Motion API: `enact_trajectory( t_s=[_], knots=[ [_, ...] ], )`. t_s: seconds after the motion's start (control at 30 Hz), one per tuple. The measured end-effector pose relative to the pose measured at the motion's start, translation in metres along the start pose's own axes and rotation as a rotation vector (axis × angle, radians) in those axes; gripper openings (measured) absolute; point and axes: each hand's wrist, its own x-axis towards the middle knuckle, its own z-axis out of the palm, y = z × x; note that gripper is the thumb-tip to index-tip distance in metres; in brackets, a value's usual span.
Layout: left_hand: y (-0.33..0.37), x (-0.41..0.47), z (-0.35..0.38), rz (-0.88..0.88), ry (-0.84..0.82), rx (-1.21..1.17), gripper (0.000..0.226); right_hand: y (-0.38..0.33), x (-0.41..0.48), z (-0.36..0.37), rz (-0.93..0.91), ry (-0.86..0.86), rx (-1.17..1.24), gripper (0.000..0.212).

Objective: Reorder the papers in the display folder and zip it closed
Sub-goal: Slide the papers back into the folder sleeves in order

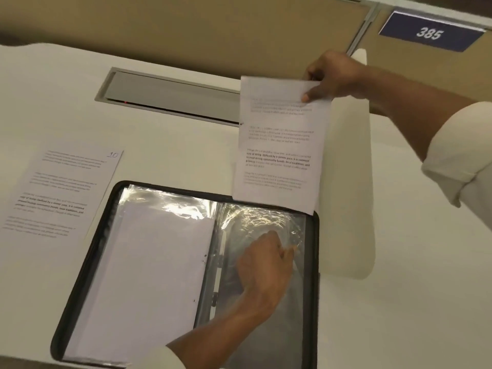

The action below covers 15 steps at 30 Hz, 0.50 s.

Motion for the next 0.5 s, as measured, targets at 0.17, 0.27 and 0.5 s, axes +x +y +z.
enact_trajectory(
  t_s=[0.17, 0.27, 0.5],
  knots=[
    [0.001, 0.004, 0.002, 0.066, -0.016, 0.112, 0.032, 0.004, 0.014, -0.020, 0.047, 0.026, 0.118, 0.021],
    [0.001, 0.005, 0.003, 0.097, -0.009, 0.157, 0.033, 0.009, 0.016, -0.035, 0.056, -0.002, 0.142, 0.023],
    [-0.001, 0.004, 0.012, 0.154, 0.032, 0.211, 0.032, 0.005, 0.025, -0.049, 0.069, -0.170, 0.107, 0.021]
  ],
)
